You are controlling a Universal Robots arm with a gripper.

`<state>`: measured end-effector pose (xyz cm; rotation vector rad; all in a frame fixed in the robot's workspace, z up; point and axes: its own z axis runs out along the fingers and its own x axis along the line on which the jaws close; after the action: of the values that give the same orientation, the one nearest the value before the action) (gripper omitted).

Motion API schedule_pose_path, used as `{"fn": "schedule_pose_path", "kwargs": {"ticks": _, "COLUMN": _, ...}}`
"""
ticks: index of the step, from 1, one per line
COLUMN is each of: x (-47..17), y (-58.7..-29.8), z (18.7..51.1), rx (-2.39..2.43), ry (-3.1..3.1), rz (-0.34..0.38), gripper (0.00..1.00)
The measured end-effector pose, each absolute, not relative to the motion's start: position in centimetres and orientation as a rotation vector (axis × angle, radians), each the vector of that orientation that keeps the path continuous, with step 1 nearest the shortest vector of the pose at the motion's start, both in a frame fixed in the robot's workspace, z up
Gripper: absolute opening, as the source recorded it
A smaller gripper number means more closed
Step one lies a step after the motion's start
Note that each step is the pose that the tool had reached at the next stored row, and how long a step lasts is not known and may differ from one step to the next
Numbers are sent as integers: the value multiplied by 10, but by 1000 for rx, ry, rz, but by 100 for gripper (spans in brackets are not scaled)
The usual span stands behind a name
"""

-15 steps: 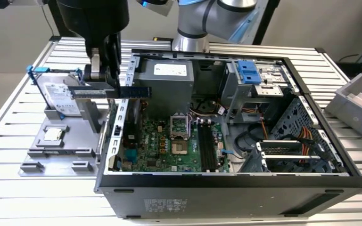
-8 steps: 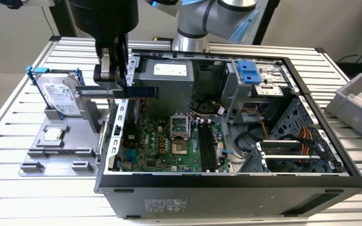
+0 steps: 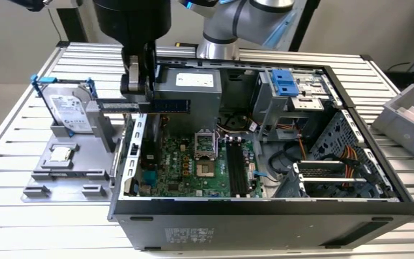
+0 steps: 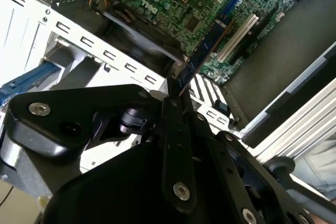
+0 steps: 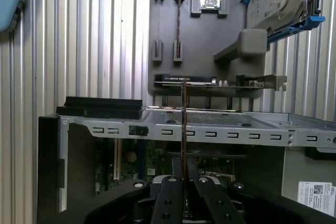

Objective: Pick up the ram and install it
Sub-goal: 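Pick up the ram and move it above insertion slot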

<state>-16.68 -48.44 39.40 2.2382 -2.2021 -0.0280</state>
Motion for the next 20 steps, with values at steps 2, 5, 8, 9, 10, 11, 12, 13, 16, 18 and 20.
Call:
{"fn": "schedule_pose_path", "kwargs": {"ticks": 2, "x": -164, "y": -484, "z": 394, "rx": 2238, "ry": -2202, "rz": -28, "gripper": 0}}
{"fn": "schedule_pose_path", "kwargs": {"ticks": 5, "x": -159, "y": -484, "z": 394, "rx": 2238, "ry": -2202, "rz": -28, "gripper": 0}}
{"fn": "schedule_pose_path", "kwargs": {"ticks": 8, "x": -154, "y": -484, "z": 394, "rx": 2238, "ry": -2202, "rz": -29, "gripper": 0}}
{"fn": "schedule_pose_path", "kwargs": {"ticks": 9, "x": -152, "y": -484, "z": 394, "rx": 2238, "ry": -2202, "rz": -29, "gripper": 0}}
{"fn": "schedule_pose_path", "kwargs": {"ticks": 10, "x": -150, "y": -484, "z": 394, "rx": 2238, "ry": -2202, "rz": -29, "gripper": 0}}
{"fn": "schedule_pose_path", "kwargs": {"ticks": 11, "x": -149, "y": -484, "z": 394, "rx": 2238, "ry": -2202, "rz": -29, "gripper": 0}}
{"fn": "schedule_pose_path", "kwargs": {"ticks": 12, "x": -147, "y": -484, "z": 394, "rx": 2238, "ry": -2202, "rz": -29, "gripper": 0}}
{"fn": "schedule_pose_path", "kwargs": {"ticks": 13, "x": -145, "y": -484, "z": 394, "rx": 2238, "ry": -2202, "rz": -29, "gripper": 0}}
{"fn": "schedule_pose_path", "kwargs": {"ticks": 16, "x": -140, "y": -484, "z": 394, "rx": 2238, "ry": -2202, "rz": -29, "gripper": 0}}
{"fn": "schedule_pose_path", "kwargs": {"ticks": 18, "x": -137, "y": -484, "z": 394, "rx": 2238, "ry": -2202, "rz": -29, "gripper": 0}}
{"fn": "schedule_pose_path", "kwargs": {"ticks": 20, "x": -133, "y": -484, "z": 394, "rx": 2238, "ry": -2202, "rz": -29, "gripper": 0}}
